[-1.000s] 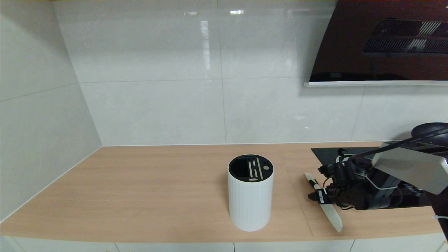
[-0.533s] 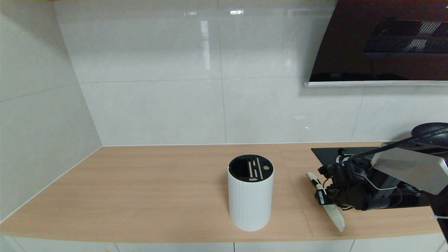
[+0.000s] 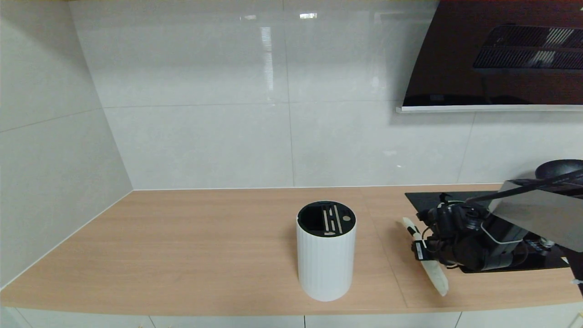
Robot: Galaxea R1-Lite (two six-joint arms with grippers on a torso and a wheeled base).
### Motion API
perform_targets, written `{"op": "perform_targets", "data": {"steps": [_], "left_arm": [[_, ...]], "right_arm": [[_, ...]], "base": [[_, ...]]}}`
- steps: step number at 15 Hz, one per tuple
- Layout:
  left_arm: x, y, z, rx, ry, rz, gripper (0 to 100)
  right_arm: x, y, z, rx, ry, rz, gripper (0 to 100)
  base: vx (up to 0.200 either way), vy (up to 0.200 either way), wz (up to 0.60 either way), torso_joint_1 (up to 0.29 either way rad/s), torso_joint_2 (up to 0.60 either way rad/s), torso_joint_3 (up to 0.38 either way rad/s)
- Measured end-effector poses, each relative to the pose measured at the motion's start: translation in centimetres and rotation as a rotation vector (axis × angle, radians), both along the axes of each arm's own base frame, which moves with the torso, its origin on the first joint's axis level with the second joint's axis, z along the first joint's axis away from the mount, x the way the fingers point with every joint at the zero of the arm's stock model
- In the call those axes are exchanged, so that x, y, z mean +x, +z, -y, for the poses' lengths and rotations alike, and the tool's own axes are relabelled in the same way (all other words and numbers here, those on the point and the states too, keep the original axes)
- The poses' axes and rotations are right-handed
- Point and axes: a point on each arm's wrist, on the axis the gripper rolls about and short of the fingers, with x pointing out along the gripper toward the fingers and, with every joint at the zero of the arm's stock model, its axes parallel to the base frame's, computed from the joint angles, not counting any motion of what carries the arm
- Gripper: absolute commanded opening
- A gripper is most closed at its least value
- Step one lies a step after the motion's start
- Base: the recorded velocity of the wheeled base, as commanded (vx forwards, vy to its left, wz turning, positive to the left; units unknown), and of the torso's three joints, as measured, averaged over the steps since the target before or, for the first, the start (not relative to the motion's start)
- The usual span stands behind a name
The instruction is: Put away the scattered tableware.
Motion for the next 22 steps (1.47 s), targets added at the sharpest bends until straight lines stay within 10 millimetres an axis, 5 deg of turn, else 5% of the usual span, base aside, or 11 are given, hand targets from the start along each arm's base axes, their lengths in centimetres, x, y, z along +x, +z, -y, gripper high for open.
{"op": "perform_targets", "data": {"steps": [7,10,13,17,22], "left_arm": [[-0.2,0.5,0.0,-0.002,-0.018,0.017,100],[-0.9,3.1,0.3,-0.005,-0.134,0.039,100],[-0.2,7.1,0.6,-0.013,-0.28,-0.02,100],[6.2,13.0,1.2,-0.093,-0.495,-0.242,100],[18.6,16.5,5.6,-0.394,-0.755,-0.246,100]], "right_arm": [[-2.4,8.0,-0.6,0.065,-0.007,0.155,0],[-4.5,13.4,-1.5,0.105,0.02,0.277,0],[-6.5,19.6,-4.5,0.152,0.112,0.416,0],[-9.5,26.5,-9.3,0.226,0.267,0.533,0],[-14.0,26.7,-13.0,0.278,0.426,0.503,0]], "base": [[0.0,0.0,0.0,0.0,0.0,0.0],[0.0,0.0,0.0,0.0,0.0,0.0],[0.0,0.0,0.0,0.0,0.0,0.0],[0.0,0.0,0.0,0.0,0.0,0.0],[0.0,0.0,0.0,0.0,0.0,0.0]]}}
